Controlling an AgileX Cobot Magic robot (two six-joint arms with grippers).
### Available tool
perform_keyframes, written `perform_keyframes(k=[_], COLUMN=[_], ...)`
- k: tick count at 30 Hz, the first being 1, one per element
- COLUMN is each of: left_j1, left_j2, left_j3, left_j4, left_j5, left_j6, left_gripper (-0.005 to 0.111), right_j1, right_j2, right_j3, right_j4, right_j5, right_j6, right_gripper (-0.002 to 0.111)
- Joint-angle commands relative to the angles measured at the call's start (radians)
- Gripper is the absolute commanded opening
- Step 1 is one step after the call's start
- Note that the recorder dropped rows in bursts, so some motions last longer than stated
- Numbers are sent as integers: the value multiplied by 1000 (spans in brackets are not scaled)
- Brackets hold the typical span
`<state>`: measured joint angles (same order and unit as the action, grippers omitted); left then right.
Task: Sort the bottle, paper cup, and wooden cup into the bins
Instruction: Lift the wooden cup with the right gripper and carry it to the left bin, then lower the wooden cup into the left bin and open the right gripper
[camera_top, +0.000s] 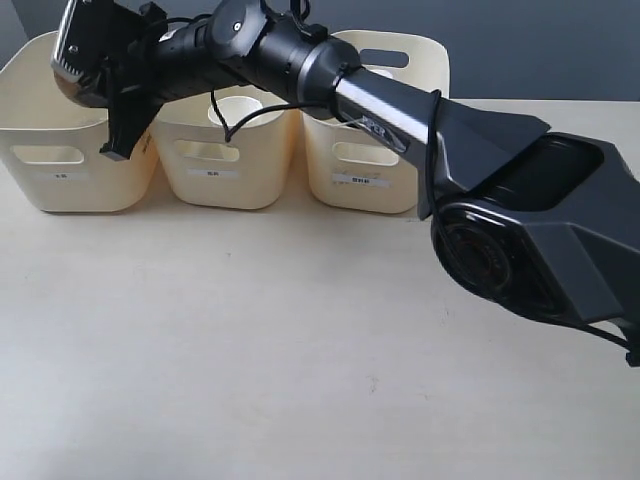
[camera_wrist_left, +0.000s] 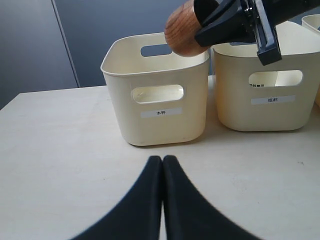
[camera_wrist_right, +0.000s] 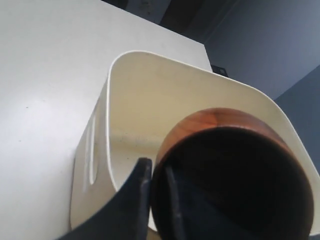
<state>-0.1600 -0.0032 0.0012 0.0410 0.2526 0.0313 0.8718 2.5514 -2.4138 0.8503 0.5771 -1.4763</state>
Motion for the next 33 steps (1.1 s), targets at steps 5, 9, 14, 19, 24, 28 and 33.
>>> perform_keyframes(k=[5,9,14,19,24,28,33], left_j1=[-3,-3,-3,-3,-3,-3,-3], left_j2=[3,3,3,3,3,3,3], left_j3=[-1,-1,-1,-1,-1,-1,-1], left_j4=[2,2,2,2,2,2,2], left_j5=[-14,-14,-14,-14,-14,-14,-14], left_j6=[-3,-3,-3,-3,-3,-3,-3], left_gripper=[0,0,0,0,0,0,0], right_j1=[-4,-4,-4,-4,-4,-4,-4], right_j2=[-2,5,3,-9,-52,-103,-145], right_j3=[-5,-5,-5,-5,-5,-5,9], right_j4=[26,23,38,40,44,14,-101], right_j5=[-30,-36,-53,-61,-71,-59,-57], right_j6=[74,92,92,94,153,213,367], right_gripper=[15,33,27,12,-1,-1,-1])
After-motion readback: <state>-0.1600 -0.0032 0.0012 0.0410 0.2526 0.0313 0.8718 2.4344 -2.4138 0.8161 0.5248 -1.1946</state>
